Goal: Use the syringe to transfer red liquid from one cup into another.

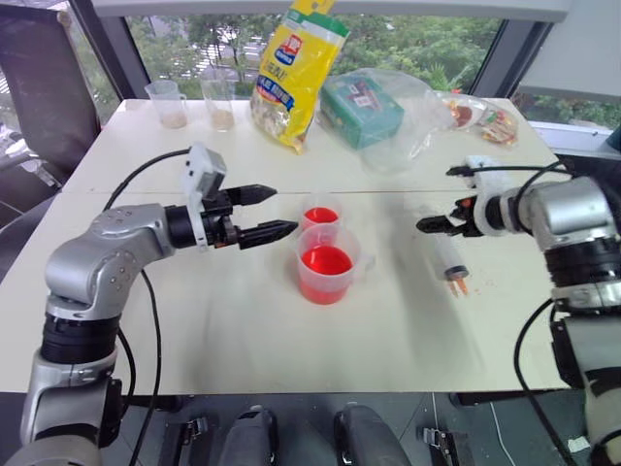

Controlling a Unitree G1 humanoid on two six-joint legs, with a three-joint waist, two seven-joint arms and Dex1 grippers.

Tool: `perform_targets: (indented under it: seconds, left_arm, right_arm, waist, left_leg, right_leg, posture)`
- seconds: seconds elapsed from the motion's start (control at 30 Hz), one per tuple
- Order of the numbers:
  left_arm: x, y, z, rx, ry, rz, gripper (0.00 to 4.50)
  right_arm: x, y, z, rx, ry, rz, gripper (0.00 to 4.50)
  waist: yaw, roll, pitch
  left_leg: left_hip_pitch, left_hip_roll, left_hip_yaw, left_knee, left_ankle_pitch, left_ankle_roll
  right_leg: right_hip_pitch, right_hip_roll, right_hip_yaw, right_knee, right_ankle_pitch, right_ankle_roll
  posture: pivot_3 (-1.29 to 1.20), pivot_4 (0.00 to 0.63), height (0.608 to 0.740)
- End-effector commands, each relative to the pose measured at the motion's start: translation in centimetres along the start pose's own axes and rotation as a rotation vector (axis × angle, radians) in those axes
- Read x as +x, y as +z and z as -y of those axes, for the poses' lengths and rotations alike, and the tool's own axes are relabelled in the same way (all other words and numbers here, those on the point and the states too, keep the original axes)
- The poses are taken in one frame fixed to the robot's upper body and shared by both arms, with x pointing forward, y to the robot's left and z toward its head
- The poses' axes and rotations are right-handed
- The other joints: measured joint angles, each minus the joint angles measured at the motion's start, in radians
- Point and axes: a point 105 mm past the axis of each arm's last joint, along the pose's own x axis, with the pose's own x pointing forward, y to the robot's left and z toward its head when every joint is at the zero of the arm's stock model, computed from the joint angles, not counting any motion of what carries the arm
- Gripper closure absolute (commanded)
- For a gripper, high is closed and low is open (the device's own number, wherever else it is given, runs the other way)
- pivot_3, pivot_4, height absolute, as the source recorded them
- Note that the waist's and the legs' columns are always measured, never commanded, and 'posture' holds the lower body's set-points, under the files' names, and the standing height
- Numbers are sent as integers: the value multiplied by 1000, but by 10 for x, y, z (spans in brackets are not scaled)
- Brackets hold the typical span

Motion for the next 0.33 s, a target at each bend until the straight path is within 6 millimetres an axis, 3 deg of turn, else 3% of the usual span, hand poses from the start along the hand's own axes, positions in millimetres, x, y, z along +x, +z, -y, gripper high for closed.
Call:
perform_targets:
  seconds: [0.03, 0.13, 0.33]
  left_arm:
    - [-10, 14, 6, 47, -10, 10, 0]
    - [-19, 13, 9, 48, -11, -15, 0]
    - [-26, 13, 15, 47, -10, -36, 0]
  right_arm:
    - [-37, 37, -36, -163, 184, 223, 41]
    - [-63, 47, -64, -302, 321, 386, 41]
    - [-79, 31, -86, -368, 439, 427, 41]
  waist:
    - [-2, 0, 0]
    - [-3, 0, 0]
    - [3, 0, 0]
  left_leg:
    - [0, 0, 0, 0, 0, 0]
    - [0, 0, -1, 0, 0, 0]
    - [1, 0, -1, 1, 0, 1]
  right_leg:
    - [0, 0, 0, 0, 0, 0]
    - [1, 0, 0, -1, 0, 0]
    - [4, -1, -1, -1, 0, 0]
  posture:
    - [0, 150, 740]
    - [0, 150, 740]
    - [0, 150, 740]
